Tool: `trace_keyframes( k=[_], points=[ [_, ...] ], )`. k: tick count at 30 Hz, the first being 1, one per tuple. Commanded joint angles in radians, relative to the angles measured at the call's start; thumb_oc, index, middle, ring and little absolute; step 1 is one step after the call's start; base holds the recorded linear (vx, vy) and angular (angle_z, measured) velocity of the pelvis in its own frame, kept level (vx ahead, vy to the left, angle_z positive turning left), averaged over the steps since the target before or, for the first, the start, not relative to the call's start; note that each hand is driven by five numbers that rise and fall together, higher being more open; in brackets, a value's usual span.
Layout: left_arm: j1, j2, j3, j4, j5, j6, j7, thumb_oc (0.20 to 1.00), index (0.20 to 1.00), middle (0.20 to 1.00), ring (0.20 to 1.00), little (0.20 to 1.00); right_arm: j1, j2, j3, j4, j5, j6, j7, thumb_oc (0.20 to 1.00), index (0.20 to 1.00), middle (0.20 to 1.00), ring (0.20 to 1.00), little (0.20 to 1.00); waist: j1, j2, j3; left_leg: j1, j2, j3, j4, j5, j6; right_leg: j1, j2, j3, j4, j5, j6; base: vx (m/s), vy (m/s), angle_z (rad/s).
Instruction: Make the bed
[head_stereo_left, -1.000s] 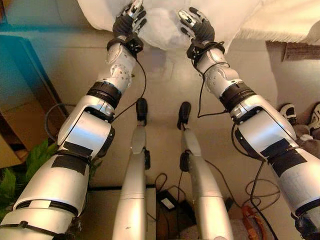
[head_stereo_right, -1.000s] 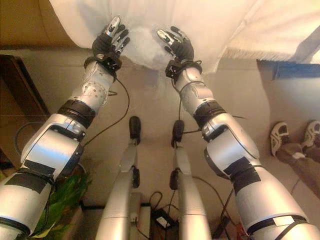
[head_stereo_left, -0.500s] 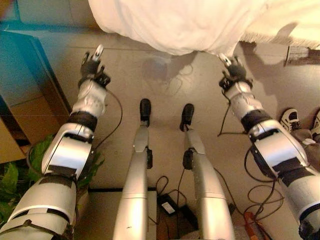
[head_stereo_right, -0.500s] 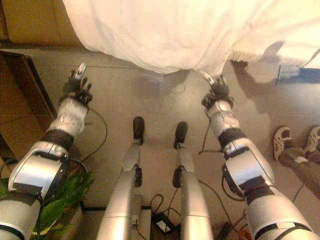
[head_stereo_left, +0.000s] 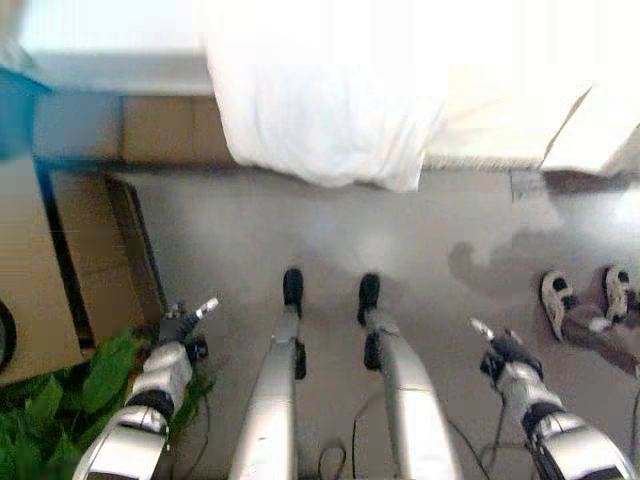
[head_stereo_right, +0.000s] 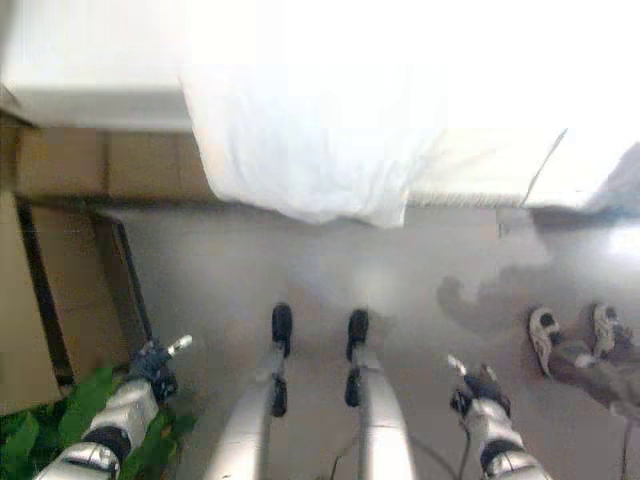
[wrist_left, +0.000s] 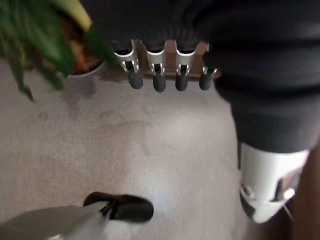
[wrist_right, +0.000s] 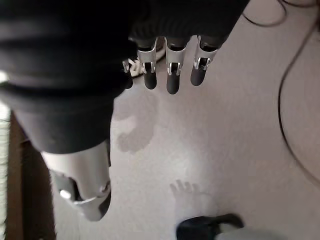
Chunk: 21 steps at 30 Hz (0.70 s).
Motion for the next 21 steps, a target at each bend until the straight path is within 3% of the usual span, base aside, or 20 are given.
trace_keyframes(
  k=[1,6,7,9,11,12,14,21],
  points=[
    [0.114,-0.056,0.025,-0.015,0.155,-0.024,0.025,1.000,1.000,1.000,1.000,1.000,0.096,-0.017,-0.021,-0.037,-0.193,0.012,-0.003,1.000,1.000,1.000,1.000,1.000,-0.019,0.038,-0.038,0.119,-0.065,0.013,0.026,-0.089,0.000,0.172,0.011,-0.065,-0.063,-0.018,0.060,0.17,-0.098,0.02],
    [0.219,-0.081,0.022,0.031,0.315,-0.006,-0.014,1.000,1.000,1.000,1.000,1.000,0.197,0.019,0.013,-0.068,-0.318,0.032,0.065,1.000,1.000,1.000,1.000,1.000,-0.009,0.038,-0.180,0.300,-0.056,0.008,-0.076,-0.083,-0.001,0.362,0.035,-0.072,-0.189,-0.015,0.073,0.15,-0.073,0.06],
    [0.219,-0.081,0.022,0.031,0.315,-0.006,-0.014,1.000,1.000,1.000,1.000,1.000,0.197,0.019,0.013,-0.068,-0.318,0.032,0.065,1.000,1.000,1.000,1.000,1.000,-0.010,0.039,-0.182,0.298,-0.056,0.007,-0.077,-0.081,-0.001,0.361,0.036,-0.072,-0.190,-0.013,0.073,0.10,-0.070,0.02],
    [0.249,-0.099,-0.008,0.068,0.414,0.009,-0.014,1.000,1.000,1.000,1.000,1.000,0.227,0.044,0.035,-0.067,-0.375,0.044,0.087,1.000,1.000,1.000,1.000,1.000,-0.010,0.035,-0.258,0.376,-0.051,0.007,-0.118,-0.085,-0.002,0.439,0.050,-0.063,-0.244,-0.008,0.076,0.13,-0.067,0.01],
    [0.260,-0.107,-0.006,0.086,0.437,0.012,-0.012,1.000,1.000,1.000,1.000,1.000,0.241,0.047,0.039,-0.078,-0.394,0.047,0.090,1.000,1.000,1.000,1.000,1.000,-0.011,0.034,-0.280,0.407,-0.050,0.010,-0.136,-0.086,-0.002,0.468,0.054,-0.061,-0.265,-0.006,0.077,0.11,-0.024,0.20],
    [0.268,-0.134,-0.003,0.123,0.452,0.021,-0.019,1.000,1.000,1.000,1.000,1.000,0.239,0.066,0.046,-0.050,-0.413,0.058,0.102,1.000,1.000,1.000,1.000,1.000,-0.008,0.031,-0.329,0.454,-0.050,0.016,-0.170,-0.090,-0.003,0.514,0.061,-0.062,-0.303,0.000,0.081,0.13,-0.027,0.13],
    [0.279,-0.153,-0.001,0.156,0.467,0.030,-0.026,1.000,1.000,1.000,1.000,1.000,0.243,0.077,0.061,-0.031,-0.444,0.067,0.113,1.000,1.000,1.000,1.000,1.000,-0.005,0.027,-0.370,0.492,-0.048,0.024,-0.198,-0.091,-0.004,0.551,0.065,-0.061,-0.337,0.005,0.083,0.15,-0.021,-0.04],
    [0.281,-0.176,-0.063,0.165,0.536,0.036,-0.065,1.000,1.000,1.000,1.000,1.000,0.240,0.096,0.107,0.021,-0.520,0.089,0.132,1.000,1.000,1.000,1.000,1.000,0.002,0.017,-0.425,0.545,-0.043,0.038,-0.211,-0.107,0.001,0.604,0.076,-0.057,-0.347,-0.001,0.079,0.05,-0.005,0.01]
  ],
)
